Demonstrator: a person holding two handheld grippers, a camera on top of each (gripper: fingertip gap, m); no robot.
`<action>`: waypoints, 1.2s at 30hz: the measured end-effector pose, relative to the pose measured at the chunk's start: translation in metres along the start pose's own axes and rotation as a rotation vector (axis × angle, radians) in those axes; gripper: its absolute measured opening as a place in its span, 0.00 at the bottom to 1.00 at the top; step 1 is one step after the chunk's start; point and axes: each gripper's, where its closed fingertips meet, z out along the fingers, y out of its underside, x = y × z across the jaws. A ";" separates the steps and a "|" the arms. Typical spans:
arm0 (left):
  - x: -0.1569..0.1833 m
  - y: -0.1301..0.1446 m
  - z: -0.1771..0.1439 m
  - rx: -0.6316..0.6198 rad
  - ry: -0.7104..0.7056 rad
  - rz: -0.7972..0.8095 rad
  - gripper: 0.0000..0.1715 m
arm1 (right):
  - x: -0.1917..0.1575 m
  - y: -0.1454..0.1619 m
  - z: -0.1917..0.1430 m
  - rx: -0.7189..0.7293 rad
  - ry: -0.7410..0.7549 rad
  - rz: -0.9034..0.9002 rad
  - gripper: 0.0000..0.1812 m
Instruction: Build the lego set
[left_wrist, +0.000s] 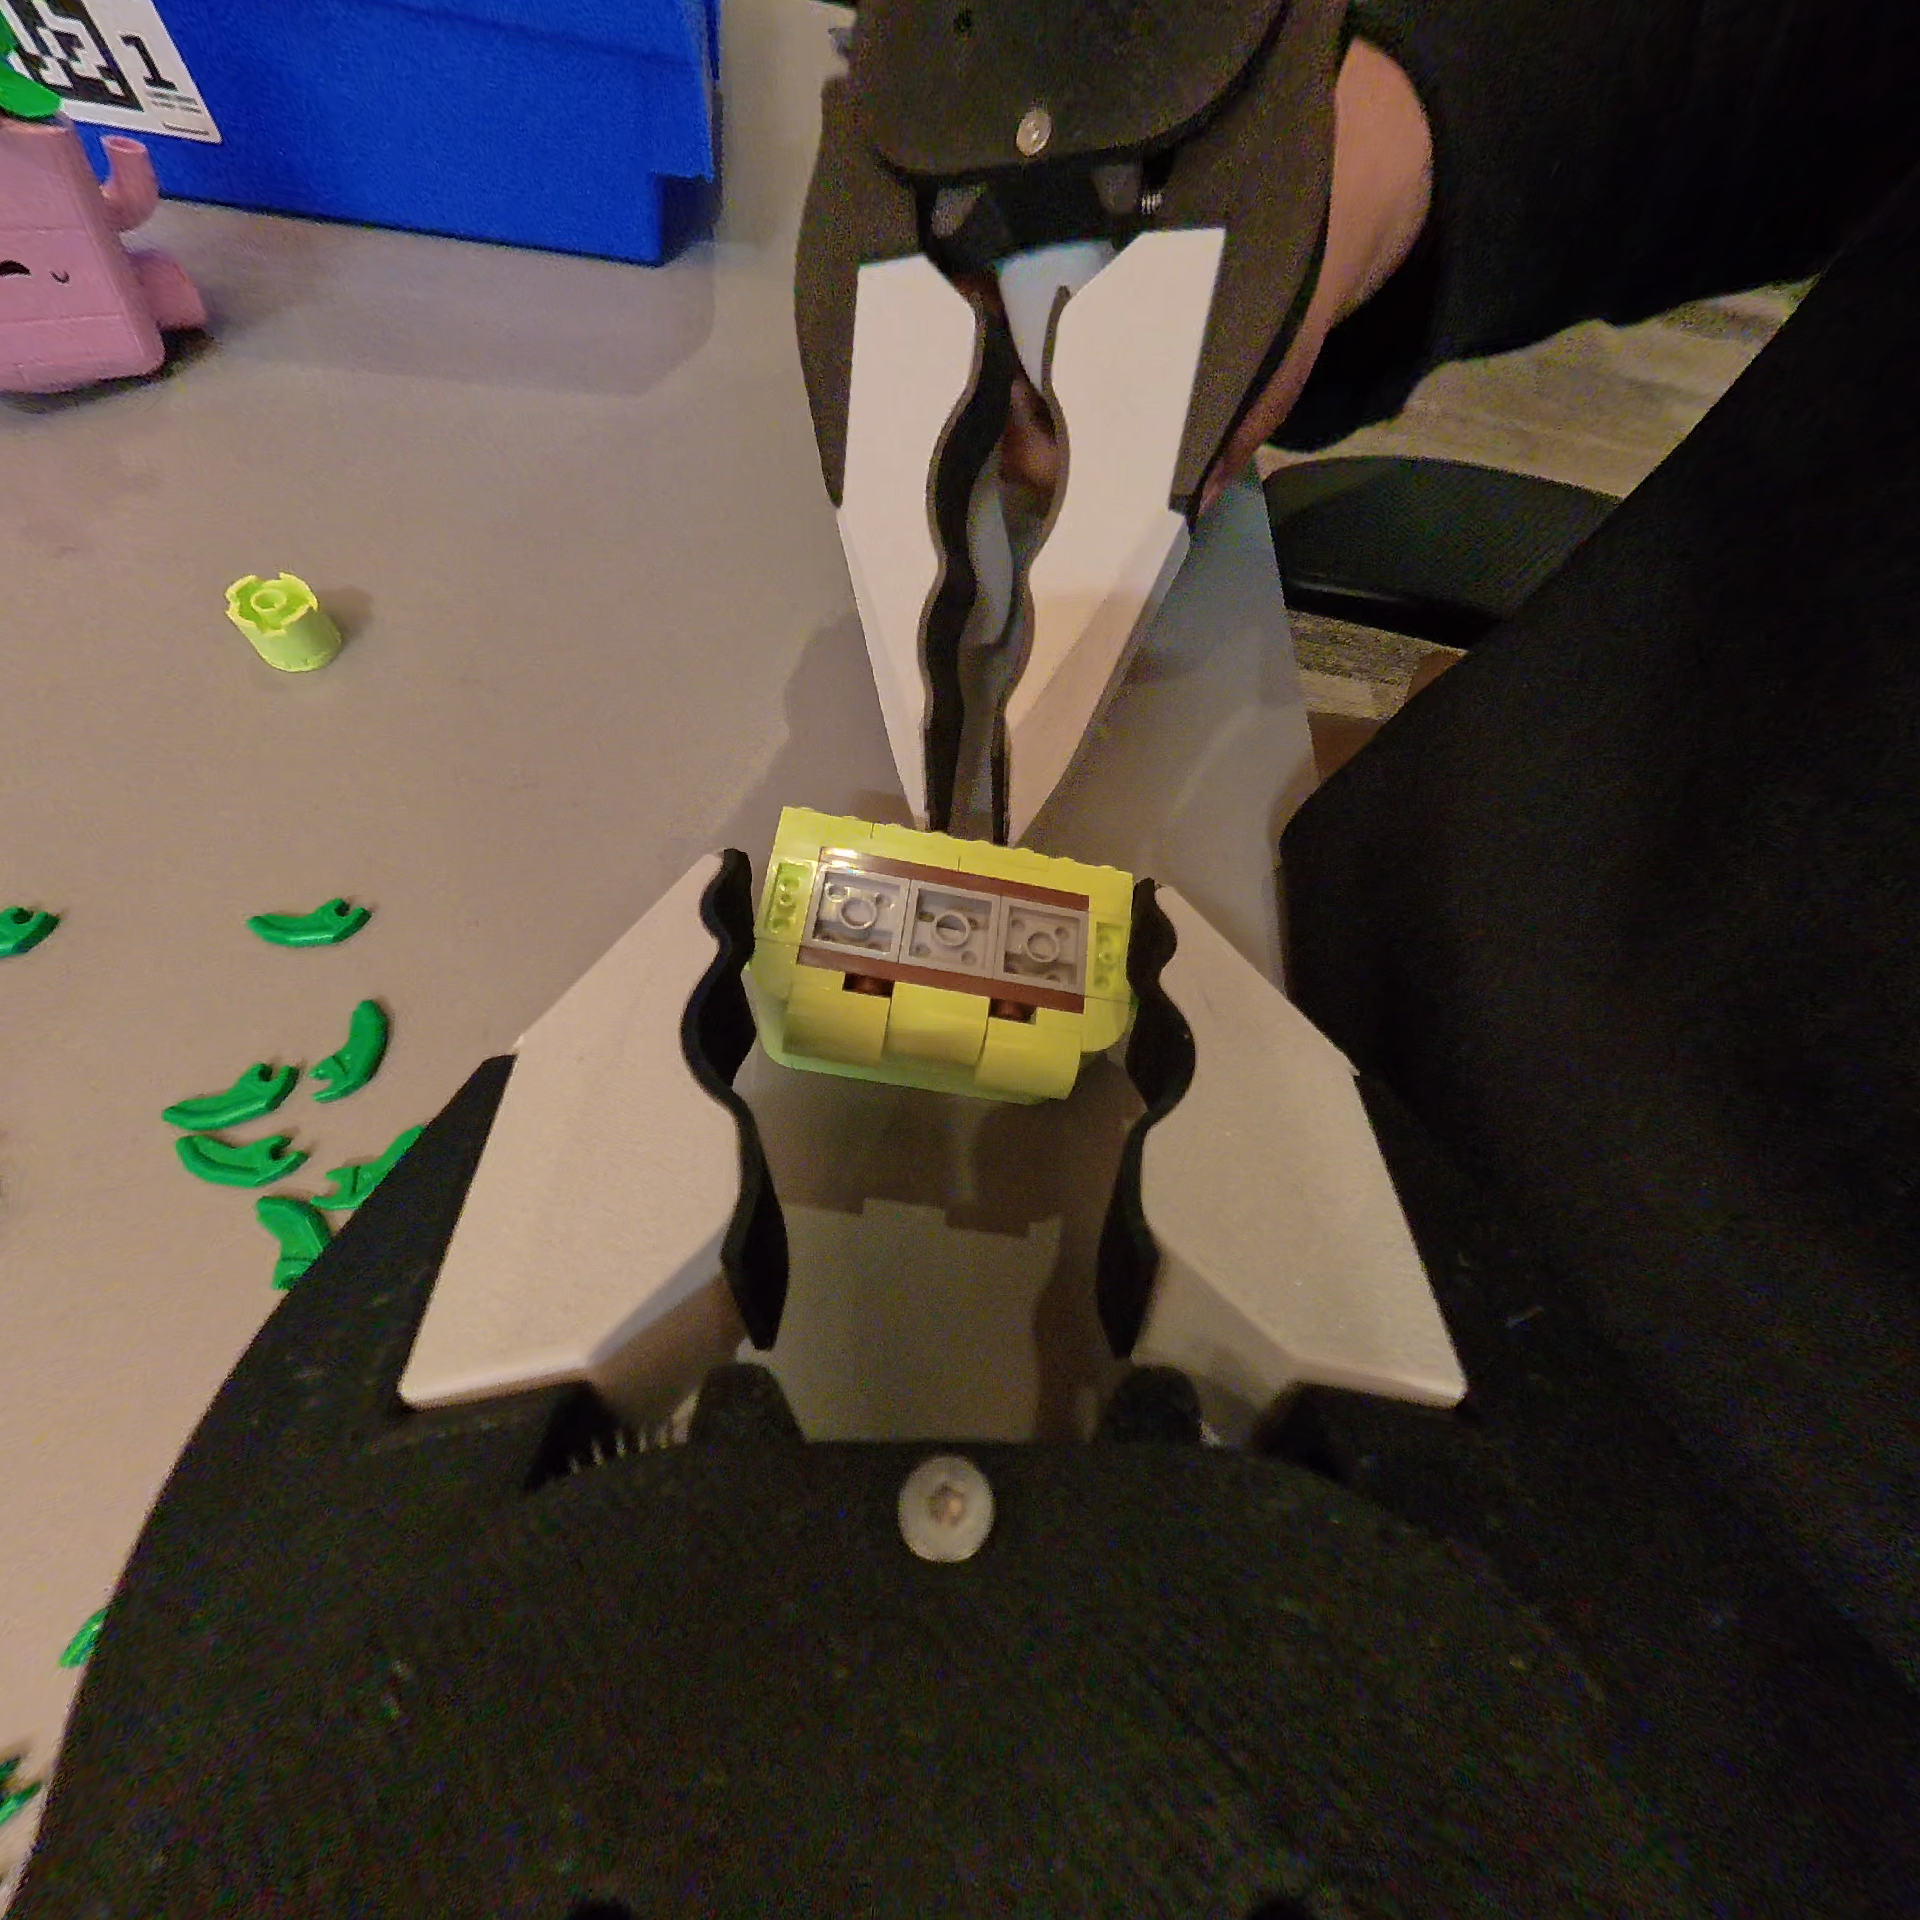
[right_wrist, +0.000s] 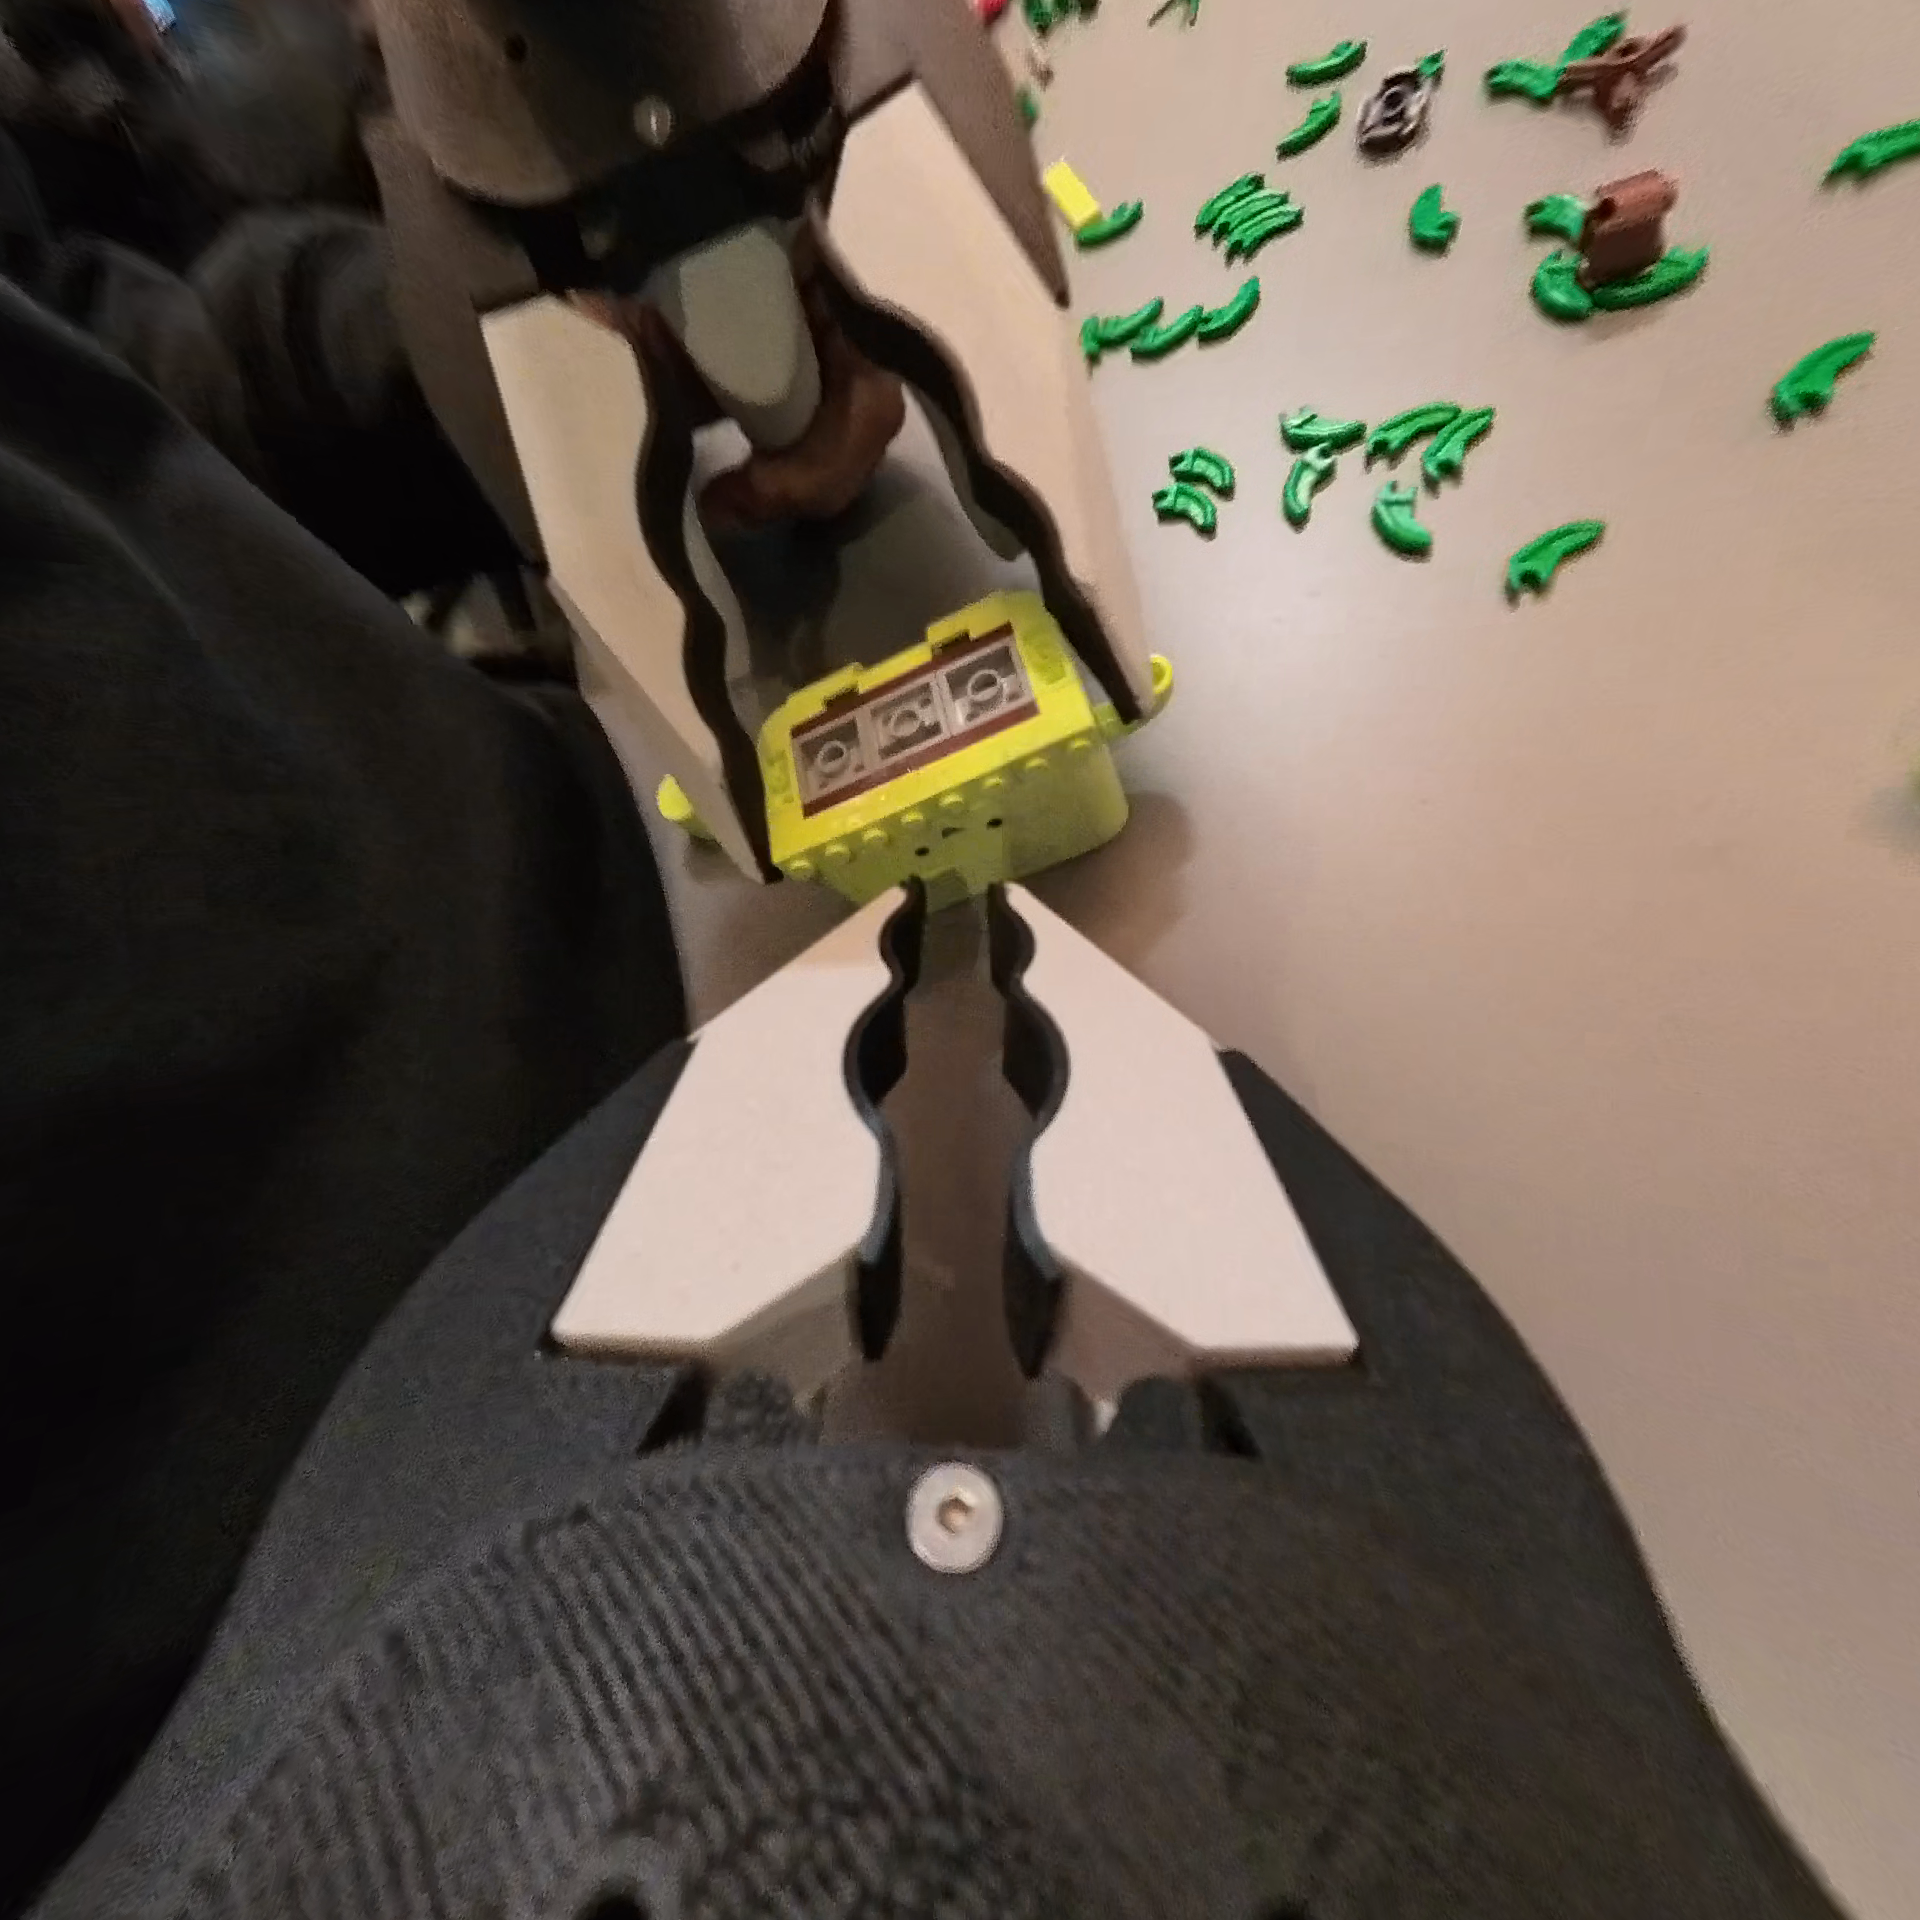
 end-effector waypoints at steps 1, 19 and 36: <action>0.000 0.000 0.000 -0.001 -0.004 0.004 0.42 | 0.000 0.001 0.000 -0.046 0.025 -0.053 0.06; 0.000 0.000 0.000 0.001 -0.006 0.008 0.42 | -0.006 -0.006 0.005 -0.294 -0.006 -0.179 0.06; 0.001 0.000 0.000 -0.001 -0.006 0.022 0.42 | -0.010 -0.015 0.003 0.005 -0.378 0.353 0.05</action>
